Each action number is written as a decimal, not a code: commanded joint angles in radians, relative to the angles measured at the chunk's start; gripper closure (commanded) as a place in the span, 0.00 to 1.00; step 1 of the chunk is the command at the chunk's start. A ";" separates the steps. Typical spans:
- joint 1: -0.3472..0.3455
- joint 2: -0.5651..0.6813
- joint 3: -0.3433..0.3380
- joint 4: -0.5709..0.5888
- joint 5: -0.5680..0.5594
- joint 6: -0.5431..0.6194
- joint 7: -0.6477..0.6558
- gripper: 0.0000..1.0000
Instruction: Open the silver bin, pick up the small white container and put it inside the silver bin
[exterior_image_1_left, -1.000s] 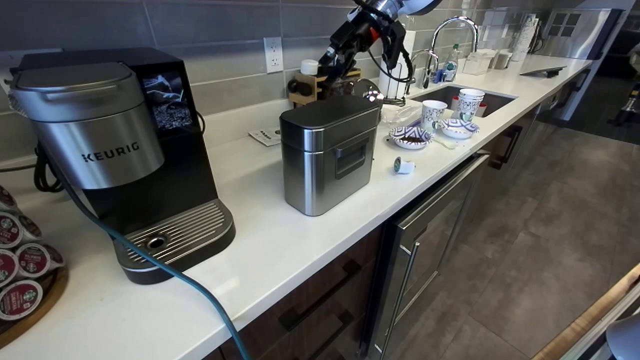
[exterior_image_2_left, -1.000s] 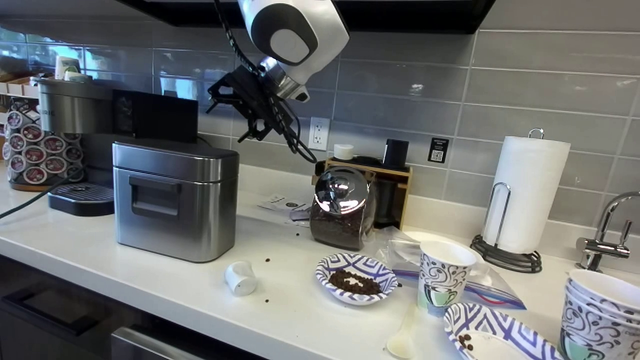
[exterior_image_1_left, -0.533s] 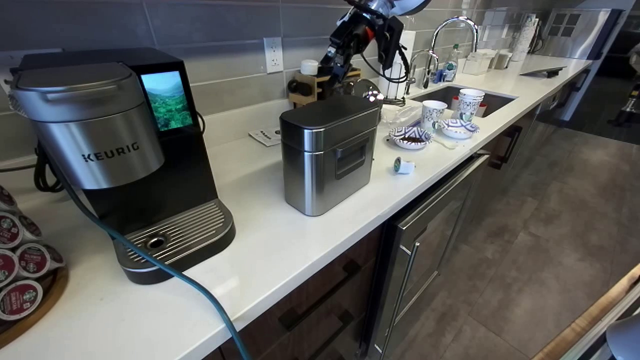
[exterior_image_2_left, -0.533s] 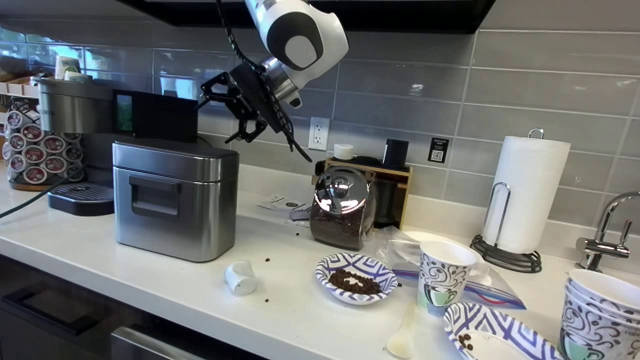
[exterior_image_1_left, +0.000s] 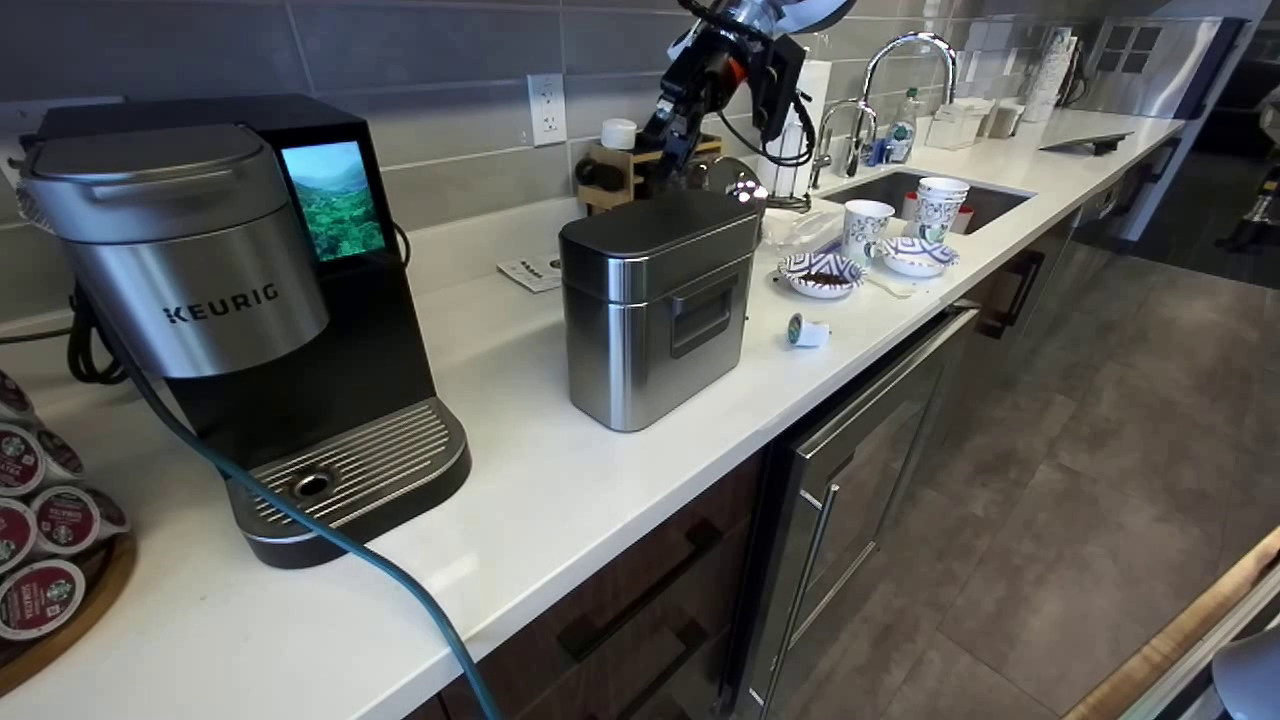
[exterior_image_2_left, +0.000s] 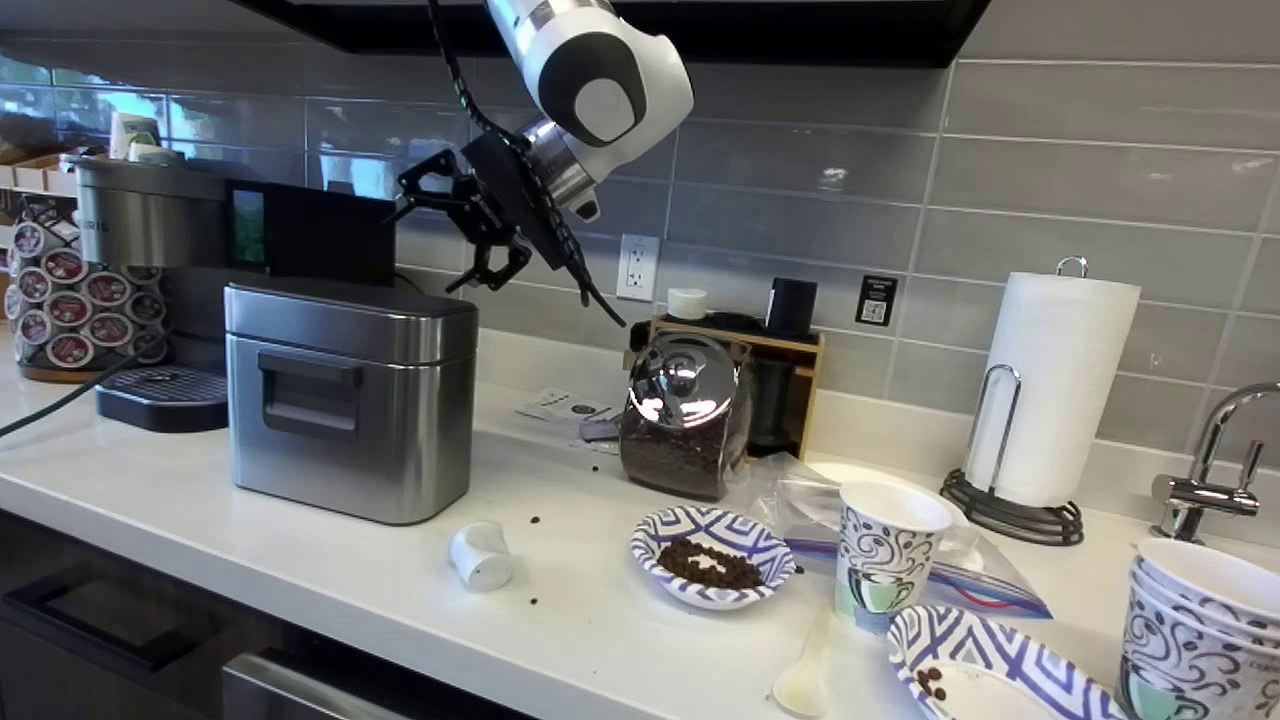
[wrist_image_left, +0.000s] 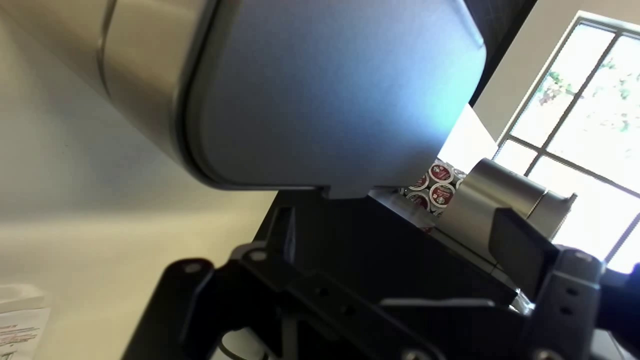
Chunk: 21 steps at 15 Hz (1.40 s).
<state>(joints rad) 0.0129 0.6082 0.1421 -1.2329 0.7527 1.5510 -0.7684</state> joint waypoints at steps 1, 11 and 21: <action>0.000 0.011 0.015 0.000 -0.013 0.009 0.015 0.00; 0.009 0.036 0.045 0.012 -0.009 0.008 -0.011 0.00; 0.016 0.065 0.056 0.035 -0.008 0.009 -0.003 0.00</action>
<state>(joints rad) 0.0244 0.6443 0.1878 -1.2252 0.7498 1.5531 -0.7738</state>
